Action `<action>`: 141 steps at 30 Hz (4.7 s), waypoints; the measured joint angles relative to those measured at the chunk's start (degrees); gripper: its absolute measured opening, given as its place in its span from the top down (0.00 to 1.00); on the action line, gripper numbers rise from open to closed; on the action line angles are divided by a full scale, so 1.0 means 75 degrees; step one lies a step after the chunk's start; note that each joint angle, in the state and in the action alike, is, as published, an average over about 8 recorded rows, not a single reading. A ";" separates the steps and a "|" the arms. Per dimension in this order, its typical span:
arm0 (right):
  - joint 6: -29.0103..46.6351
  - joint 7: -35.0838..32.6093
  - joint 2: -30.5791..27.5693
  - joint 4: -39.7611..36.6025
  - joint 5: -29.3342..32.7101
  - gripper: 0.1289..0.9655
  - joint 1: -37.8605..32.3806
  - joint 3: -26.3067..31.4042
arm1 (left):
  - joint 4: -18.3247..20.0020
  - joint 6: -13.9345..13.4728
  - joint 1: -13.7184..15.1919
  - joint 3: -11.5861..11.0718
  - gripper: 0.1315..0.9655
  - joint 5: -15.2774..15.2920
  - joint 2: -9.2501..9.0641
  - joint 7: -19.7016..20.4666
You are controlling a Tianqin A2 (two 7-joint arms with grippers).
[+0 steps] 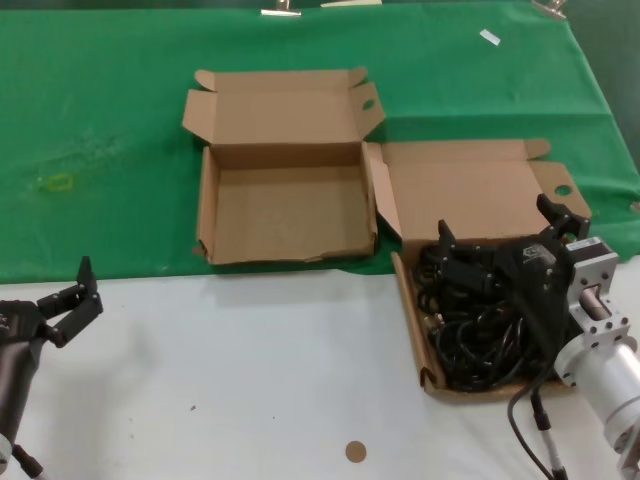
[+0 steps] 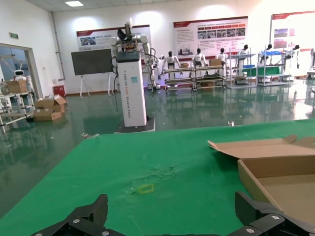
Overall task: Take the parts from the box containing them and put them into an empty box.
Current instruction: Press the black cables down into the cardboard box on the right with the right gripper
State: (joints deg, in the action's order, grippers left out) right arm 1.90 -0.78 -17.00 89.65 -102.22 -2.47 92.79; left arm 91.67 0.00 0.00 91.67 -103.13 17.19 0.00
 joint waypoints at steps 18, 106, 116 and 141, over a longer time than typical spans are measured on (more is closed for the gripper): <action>-0.0103 -0.0069 -0.0159 0.0482 0.0047 0.00 0.0386 -0.0061 | 0.0000 0.0000 0.0000 0.0000 0.33 0.0001 0.0000 0.0000; 0.9230 -0.2434 -0.4521 -0.3152 0.2121 0.11 -0.5605 0.3152 | 0.0000 0.0000 0.0000 0.0000 0.99 0.0003 0.0000 0.0003; 0.9152 -0.2529 -0.4325 -0.3246 0.2351 0.28 -0.5650 0.3232 | 0.0000 0.0000 0.0000 0.0000 0.99 0.0003 0.0000 0.0003; 0.9241 -0.2173 -0.4310 -0.2917 0.2570 0.81 -0.5557 0.3297 | 0.0000 0.0000 0.0000 0.0000 0.99 0.0002 0.0000 0.0003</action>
State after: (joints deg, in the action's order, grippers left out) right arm 71.21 -17.08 -49.33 67.77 -82.95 -44.14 117.52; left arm 91.67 0.00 0.00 91.68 -103.11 17.19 0.02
